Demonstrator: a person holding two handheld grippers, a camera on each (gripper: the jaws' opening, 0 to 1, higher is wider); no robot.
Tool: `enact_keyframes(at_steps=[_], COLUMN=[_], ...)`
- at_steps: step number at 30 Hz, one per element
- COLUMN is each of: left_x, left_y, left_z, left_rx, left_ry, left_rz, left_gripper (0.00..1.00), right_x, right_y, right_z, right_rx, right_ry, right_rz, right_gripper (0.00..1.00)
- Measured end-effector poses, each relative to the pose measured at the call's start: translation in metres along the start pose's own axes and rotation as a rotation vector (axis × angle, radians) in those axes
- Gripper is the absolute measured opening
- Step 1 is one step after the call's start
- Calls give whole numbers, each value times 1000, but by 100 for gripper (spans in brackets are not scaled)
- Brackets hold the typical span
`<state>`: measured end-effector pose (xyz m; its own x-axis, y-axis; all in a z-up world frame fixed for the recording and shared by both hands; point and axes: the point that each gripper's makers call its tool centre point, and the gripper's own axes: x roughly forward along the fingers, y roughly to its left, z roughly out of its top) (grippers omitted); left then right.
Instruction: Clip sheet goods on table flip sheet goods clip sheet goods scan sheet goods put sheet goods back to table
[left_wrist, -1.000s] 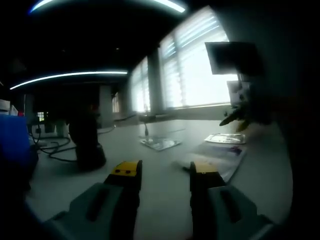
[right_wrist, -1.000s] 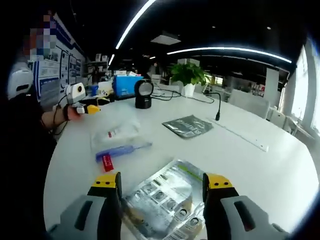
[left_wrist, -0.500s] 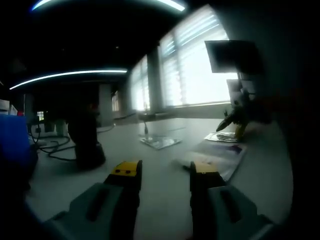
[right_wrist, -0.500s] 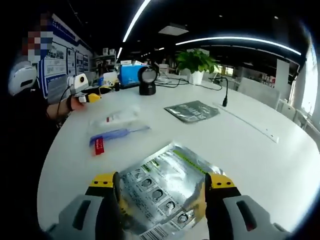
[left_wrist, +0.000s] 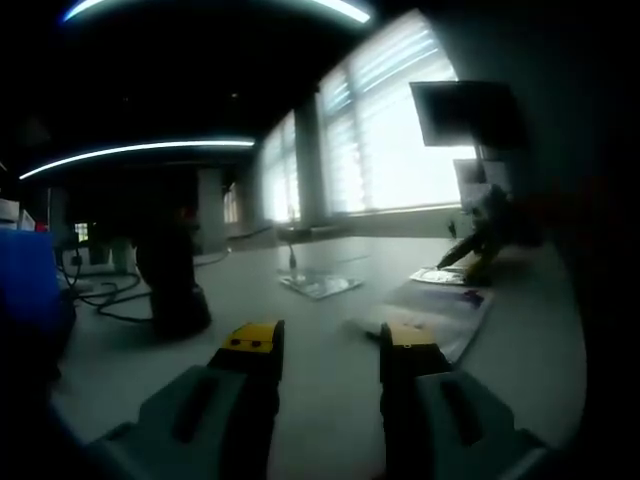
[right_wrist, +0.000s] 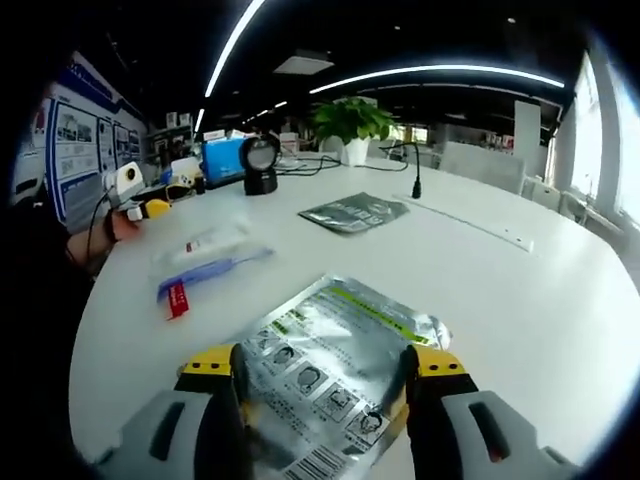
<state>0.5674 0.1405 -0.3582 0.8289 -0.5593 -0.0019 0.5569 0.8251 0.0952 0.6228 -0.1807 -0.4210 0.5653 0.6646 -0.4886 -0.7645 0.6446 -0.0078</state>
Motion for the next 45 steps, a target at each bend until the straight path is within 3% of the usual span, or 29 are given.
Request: enact_keyframes(at_steps=[7, 19, 20, 21, 24, 25, 29, 34, 41, 45], left_x=[0, 0, 0, 0, 0, 0, 0, -1, -1, -1], left_y=[-1, 0, 0, 0, 0, 0, 0, 1, 1, 1], left_z=[0, 0, -1, -1, -1, -1, -1, 1, 2, 2], left_rx=[4, 2, 4, 7, 8, 6, 7, 5, 3, -3], left_ry=[1, 3, 4, 5, 5, 4, 4, -4, -10, -11], left_rz=[-3, 4, 3, 4, 6, 5, 3, 6, 6, 7], left_gripper=[31, 31, 31, 31, 31, 31, 31, 31, 31, 31], right_x=[-6, -5, -7, -10, -23, -31, -42, -36, -22, -19], right_y=[8, 18, 17, 16, 10, -4, -33, -47, -71, -74], right_z=[-1, 3, 8, 20, 49, 48, 46, 50, 33, 24], right_rx=[70, 55, 2, -15, 108, 104, 47, 60, 98, 85], right_ry=[-16, -19, -35, -92, -238, -255, -169, -142, -27, 12], right_rz=[-138, -147, -148, -164, -182, -194, -263, -253, -263, -261], right_gripper=[59, 58, 56, 55, 53, 51, 44, 41, 30, 28])
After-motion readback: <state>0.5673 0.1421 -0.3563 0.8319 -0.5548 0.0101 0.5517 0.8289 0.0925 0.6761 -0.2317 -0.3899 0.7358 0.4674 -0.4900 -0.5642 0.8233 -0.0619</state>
